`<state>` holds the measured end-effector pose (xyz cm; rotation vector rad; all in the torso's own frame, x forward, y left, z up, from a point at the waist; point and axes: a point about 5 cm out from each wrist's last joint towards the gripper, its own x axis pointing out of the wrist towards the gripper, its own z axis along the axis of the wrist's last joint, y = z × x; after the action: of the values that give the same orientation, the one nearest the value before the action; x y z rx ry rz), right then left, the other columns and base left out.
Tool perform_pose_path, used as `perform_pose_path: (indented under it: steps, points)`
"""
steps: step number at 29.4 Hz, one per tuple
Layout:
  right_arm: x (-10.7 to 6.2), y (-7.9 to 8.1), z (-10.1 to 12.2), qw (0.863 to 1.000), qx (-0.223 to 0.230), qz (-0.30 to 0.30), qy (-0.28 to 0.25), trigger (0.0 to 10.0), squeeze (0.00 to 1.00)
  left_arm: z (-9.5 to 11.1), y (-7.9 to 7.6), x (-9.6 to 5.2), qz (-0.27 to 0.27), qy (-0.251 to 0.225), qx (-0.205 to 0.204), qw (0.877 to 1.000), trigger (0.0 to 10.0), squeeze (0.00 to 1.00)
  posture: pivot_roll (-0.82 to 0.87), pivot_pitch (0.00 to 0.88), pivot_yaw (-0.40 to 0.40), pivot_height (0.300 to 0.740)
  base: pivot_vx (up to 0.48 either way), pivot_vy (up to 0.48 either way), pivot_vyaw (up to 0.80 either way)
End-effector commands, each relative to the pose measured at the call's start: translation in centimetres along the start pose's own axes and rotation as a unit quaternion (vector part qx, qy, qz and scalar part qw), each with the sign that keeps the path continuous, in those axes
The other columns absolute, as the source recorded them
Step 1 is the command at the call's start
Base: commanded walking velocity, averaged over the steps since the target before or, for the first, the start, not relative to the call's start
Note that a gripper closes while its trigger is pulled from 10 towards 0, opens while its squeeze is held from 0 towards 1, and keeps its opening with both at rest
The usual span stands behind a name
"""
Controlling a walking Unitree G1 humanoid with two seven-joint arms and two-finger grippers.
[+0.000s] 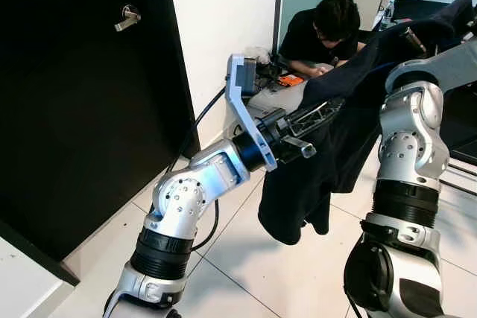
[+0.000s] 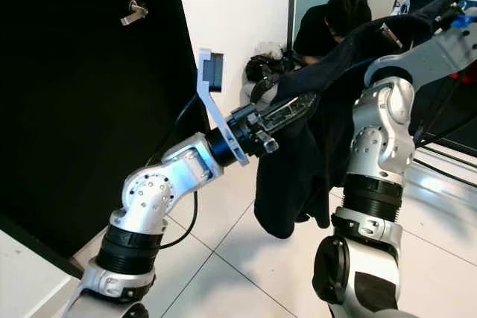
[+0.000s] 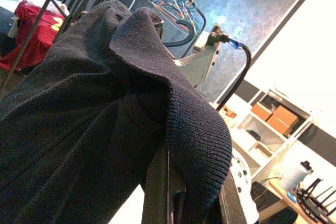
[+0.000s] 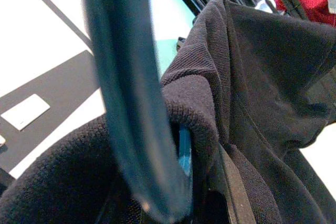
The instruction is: Hang hanger
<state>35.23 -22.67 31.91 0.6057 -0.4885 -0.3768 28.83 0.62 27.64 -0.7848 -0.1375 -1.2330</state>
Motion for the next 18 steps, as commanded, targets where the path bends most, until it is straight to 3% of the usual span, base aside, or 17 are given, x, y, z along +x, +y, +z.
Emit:
perform_pose_path:
  steps: [1, 2, 4, 5, 9, 12, 16, 18]
  points:
    - [0.4, 0.3, 0.5, 0.999, 0.038, 0.006, -0.002, 0.0, 0.0, 0.8, 0.6, -0.3, 0.002, 0.002, 0.029, 1.0, 0.0, 0.0, 0.02, 0.056, 0.042, 0.74, 0.0, 0.0, 0.0]
    - [0.4, 0.3, 0.5, 0.999, 0.038, 0.006, -0.002, 0.0, 0.0, 0.8, 0.6, -0.3, 0.002, 0.002, 0.029, 1.0, 0.0, 0.0, 0.02, 0.056, 0.042, 0.74, 0.0, 0.0, 0.0]
    - [0.7, -0.5, 0.4, 0.998, 0.055, 0.003, 0.019, 0.0, 0.0, 3.0, 2.3, -1.6, 0.038, 0.001, 0.086, 0.996, 0.0, 0.0, 0.02, 0.057, 0.042, 0.74, 0.0, 0.0, 0.0]
    - [0.7, -0.5, 0.4, 0.998, 0.055, 0.003, 0.019, 0.0, 0.0, 3.0, 2.3, -1.6, 0.038, 0.001, 0.086, 0.996, 0.0, 0.0, 0.02, 0.057, 0.042, 0.74, 0.0, 0.0, 0.0]
    - [0.7, -1.3, 0.3, 0.998, 0.053, 0.009, 0.032, 0.0, 0.0, 6.0, 3.7, -3.0, 0.071, -0.005, 0.149, 0.986, 0.0, 0.0, 0.02, 0.061, 0.043, 0.74, 0.0, 0.0, 0.0]
    - [0.7, -1.3, 0.3, 0.998, 0.053, 0.009, 0.032, 0.0, 0.0, 6.0, 3.7, -3.0, 0.071, -0.005, 0.149, 0.986, 0.0, 0.0, 0.02, 0.061, 0.043, 0.74, 0.0, 0.0, 0.0]
    - [0.5, -1.4, 0.6, 0.996, 0.08, 0.02, 0.029, 0.0, 0.0, 7.6, 3.8, -3.8, 0.069, 0.005, 0.189, 0.98, 0.0, 0.0, 0.03, 0.066, 0.045, 0.74, 0.0, 0.0, 0.0]
    - [0.5, -1.4, 0.6, 0.996, 0.08, 0.02, 0.029, 0.0, 0.0, 7.6, 3.8, -3.8, 0.069, 0.005, 0.189, 0.98, 0.0, 0.0, 0.03, 0.066, 0.045, 0.74, 0.0, 0.0, 0.0]
